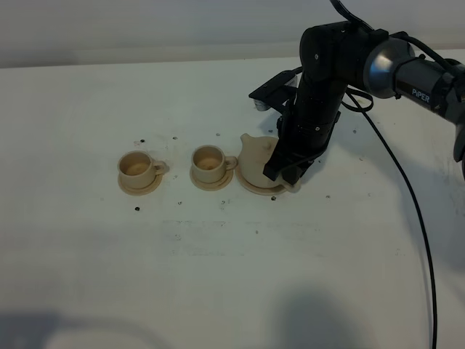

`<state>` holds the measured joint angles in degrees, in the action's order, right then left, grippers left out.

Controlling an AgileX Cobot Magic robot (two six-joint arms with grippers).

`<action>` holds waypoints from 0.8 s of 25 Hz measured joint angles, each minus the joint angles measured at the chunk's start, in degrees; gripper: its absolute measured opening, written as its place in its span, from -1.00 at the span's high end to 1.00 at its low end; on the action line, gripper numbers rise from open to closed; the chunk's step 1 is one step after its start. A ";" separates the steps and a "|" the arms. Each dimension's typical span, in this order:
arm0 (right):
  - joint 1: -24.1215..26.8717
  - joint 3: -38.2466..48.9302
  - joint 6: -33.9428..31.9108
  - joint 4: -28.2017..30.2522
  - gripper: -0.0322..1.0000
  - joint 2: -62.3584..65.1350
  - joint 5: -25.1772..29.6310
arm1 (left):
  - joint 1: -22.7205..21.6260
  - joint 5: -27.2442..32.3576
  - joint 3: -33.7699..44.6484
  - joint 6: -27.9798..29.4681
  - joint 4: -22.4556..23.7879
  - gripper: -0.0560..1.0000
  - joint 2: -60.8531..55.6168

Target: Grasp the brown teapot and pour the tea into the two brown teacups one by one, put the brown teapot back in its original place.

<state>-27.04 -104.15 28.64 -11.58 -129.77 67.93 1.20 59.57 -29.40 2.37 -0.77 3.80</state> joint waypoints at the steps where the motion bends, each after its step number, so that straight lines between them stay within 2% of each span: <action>1: 0.00 0.00 -0.11 -0.06 0.69 0.00 0.00 | 0.00 0.00 0.00 0.00 0.00 -0.01 0.00; 20: 0.00 0.00 -2.05 -2.43 0.69 0.00 -0.10 | 0.00 0.00 0.00 0.05 0.00 -0.01 0.00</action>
<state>-27.04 -104.15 26.58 -14.01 -129.77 67.83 1.20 59.57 -29.40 2.42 -0.77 3.80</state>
